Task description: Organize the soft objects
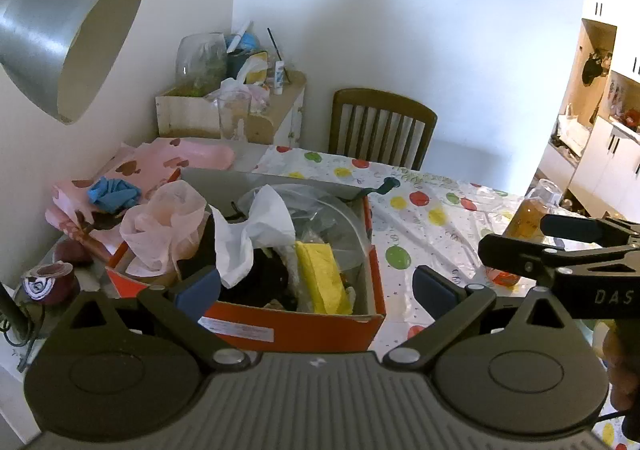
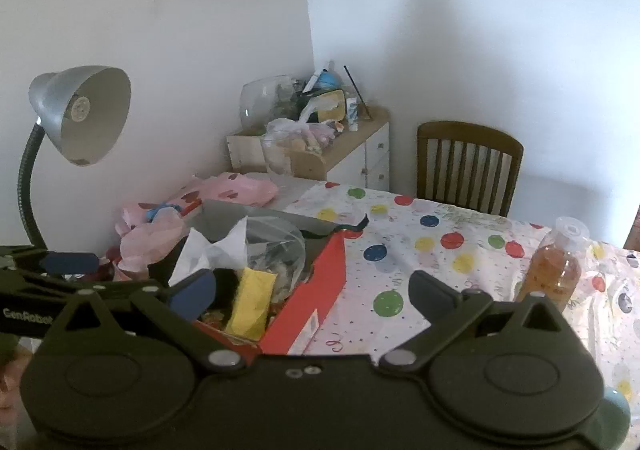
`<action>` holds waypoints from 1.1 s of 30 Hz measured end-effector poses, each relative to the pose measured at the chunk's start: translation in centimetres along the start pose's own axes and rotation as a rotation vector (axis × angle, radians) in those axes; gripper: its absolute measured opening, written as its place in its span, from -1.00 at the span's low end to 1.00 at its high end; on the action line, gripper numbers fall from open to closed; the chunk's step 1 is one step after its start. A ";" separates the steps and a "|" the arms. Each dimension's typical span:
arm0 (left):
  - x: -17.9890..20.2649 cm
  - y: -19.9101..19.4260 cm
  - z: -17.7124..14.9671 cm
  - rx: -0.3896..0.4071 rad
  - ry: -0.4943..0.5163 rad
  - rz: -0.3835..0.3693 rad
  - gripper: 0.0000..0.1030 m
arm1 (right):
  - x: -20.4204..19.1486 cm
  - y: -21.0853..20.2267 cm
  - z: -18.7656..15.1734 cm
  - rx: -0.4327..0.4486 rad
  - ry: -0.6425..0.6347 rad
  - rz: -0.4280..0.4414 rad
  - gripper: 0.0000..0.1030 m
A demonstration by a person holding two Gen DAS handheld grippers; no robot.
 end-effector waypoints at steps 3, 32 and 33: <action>0.0 0.0 0.0 0.002 -0.001 0.001 1.00 | 0.1 0.0 -0.2 -0.004 0.000 -0.001 1.00; 0.1 0.7 0.5 0.004 0.008 0.007 1.00 | 0.6 0.7 -0.8 -0.024 0.007 -0.026 1.00; 0.1 0.7 0.6 0.005 0.005 0.009 1.00 | 0.6 0.7 -0.8 -0.027 0.006 -0.025 1.00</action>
Point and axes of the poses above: each gripper's, at about its wrist camera, not at the fingertips, and y roughly the way its jaws point, x to its right, z to its top, the point moved 8 cm from there along y, roughly the way its jaws point, and after that the axes turned 3 degrees about z, right-handed, at the moved point
